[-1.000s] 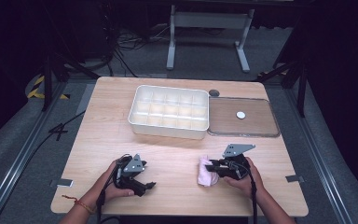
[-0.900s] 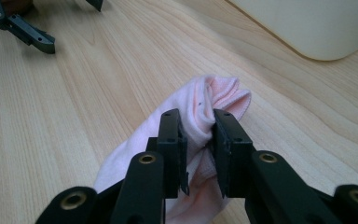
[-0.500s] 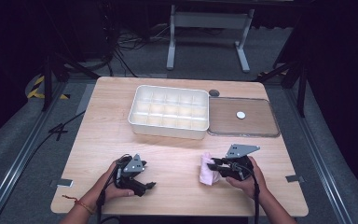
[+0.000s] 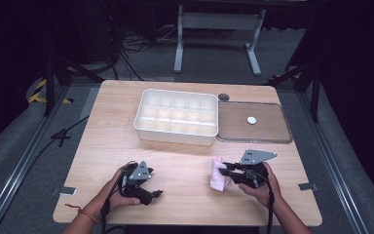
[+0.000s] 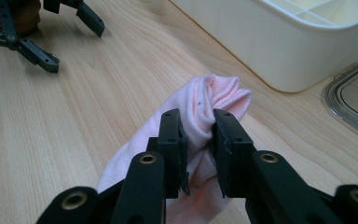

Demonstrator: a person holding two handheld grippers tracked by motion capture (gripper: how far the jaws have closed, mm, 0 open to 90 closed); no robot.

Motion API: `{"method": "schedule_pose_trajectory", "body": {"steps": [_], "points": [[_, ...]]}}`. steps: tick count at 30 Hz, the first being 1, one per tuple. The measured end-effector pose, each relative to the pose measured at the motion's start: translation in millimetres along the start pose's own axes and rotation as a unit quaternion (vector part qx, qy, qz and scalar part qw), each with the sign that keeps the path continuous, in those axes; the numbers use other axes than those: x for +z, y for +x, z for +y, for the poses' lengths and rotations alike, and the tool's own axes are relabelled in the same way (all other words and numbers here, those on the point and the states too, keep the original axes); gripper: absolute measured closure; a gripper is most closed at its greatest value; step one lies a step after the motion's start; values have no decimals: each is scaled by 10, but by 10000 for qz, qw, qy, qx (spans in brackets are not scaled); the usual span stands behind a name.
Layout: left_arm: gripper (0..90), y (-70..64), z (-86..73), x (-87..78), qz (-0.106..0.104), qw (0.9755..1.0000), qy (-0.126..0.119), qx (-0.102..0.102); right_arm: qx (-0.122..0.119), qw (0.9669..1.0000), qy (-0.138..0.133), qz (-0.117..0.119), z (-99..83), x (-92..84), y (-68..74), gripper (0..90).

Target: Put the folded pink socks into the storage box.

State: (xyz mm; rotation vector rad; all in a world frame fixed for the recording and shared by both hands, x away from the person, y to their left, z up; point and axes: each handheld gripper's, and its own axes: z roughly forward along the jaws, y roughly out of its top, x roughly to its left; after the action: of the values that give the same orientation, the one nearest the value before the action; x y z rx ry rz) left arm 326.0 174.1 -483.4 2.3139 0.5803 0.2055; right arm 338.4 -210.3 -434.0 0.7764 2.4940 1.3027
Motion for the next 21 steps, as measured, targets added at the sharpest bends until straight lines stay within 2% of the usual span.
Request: {"method": "schedule_pose_trajectory", "body": {"steps": [21], "points": [[150,0,0,0,1,10000,0,0,-135,9994,-246,-216,85,-124,-11,745]]}}
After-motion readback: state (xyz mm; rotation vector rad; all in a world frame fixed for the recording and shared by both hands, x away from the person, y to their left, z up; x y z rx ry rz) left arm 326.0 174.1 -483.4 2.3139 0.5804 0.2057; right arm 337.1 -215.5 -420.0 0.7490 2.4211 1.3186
